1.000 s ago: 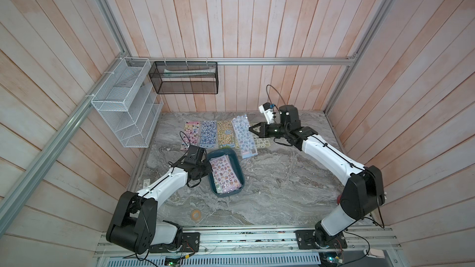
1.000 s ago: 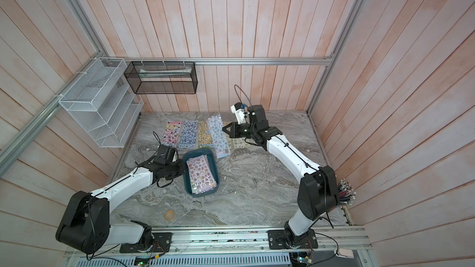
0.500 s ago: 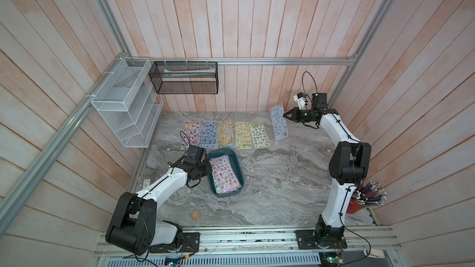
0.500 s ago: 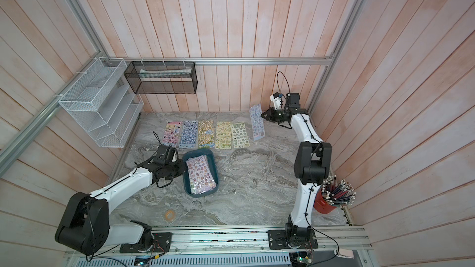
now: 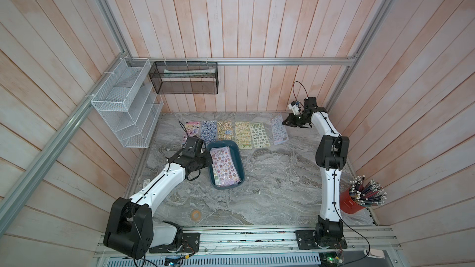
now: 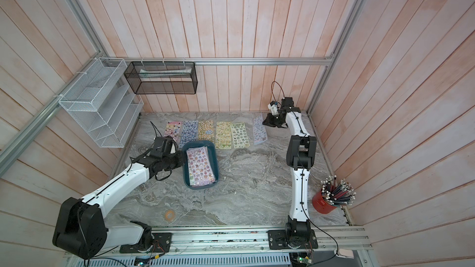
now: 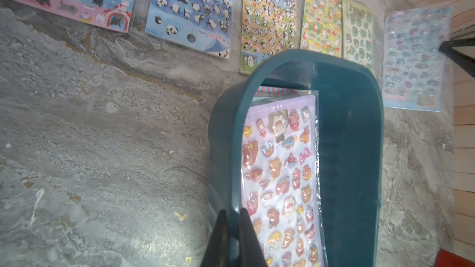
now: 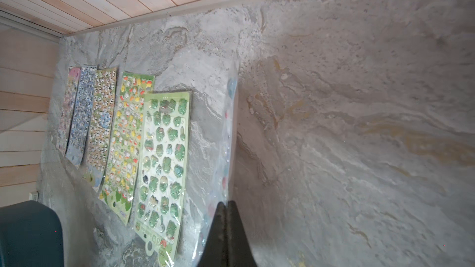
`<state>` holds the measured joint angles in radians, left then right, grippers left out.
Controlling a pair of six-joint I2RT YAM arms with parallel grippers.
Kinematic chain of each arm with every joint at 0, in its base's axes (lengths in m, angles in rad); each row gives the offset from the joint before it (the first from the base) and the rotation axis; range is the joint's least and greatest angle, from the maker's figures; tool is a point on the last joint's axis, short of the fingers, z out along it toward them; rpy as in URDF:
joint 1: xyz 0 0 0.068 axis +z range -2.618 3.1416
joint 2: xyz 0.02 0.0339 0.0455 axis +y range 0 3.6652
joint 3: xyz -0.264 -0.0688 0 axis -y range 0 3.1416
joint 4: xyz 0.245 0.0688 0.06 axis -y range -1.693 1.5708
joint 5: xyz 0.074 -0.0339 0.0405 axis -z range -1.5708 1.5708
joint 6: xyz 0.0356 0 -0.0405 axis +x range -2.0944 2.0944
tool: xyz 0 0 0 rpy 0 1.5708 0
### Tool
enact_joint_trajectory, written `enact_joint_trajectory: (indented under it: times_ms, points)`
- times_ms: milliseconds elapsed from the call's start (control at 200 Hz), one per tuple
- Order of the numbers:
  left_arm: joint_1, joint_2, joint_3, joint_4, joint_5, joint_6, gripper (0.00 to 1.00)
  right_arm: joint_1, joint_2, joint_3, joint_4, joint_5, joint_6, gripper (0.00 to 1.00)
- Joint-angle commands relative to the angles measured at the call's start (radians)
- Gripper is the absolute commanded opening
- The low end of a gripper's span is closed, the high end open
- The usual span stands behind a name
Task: Take the stickers out of the storage box
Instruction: Place the sticker at the center of the board.
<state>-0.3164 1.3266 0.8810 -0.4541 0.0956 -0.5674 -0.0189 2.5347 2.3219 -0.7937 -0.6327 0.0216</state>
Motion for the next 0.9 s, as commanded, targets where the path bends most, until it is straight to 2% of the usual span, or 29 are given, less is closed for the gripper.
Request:
enact_joint_trajectory:
  times_ms: [0, 285, 825, 895]
  points:
    - [-0.005, -0.019, 0.02, 0.023, -0.027, 0.043, 0.0, -0.004, 0.035, 0.029, -0.032, 0.039, -0.025, 0.01]
    - [-0.012, -0.055, -0.038, 0.084, -0.045, 0.052, 0.0, 0.001, 0.07, 0.023, -0.021, 0.051, -0.03, 0.02]
    - [-0.013, -0.01, -0.027, 0.063, -0.049, 0.042, 0.0, 0.024, 0.068, -0.049, 0.088, 0.045, 0.043, 0.03]
    - [-0.013, -0.012, -0.029, 0.062, -0.05, 0.04, 0.0, 0.025, 0.065, -0.058, 0.096, 0.047, 0.047, 0.06]
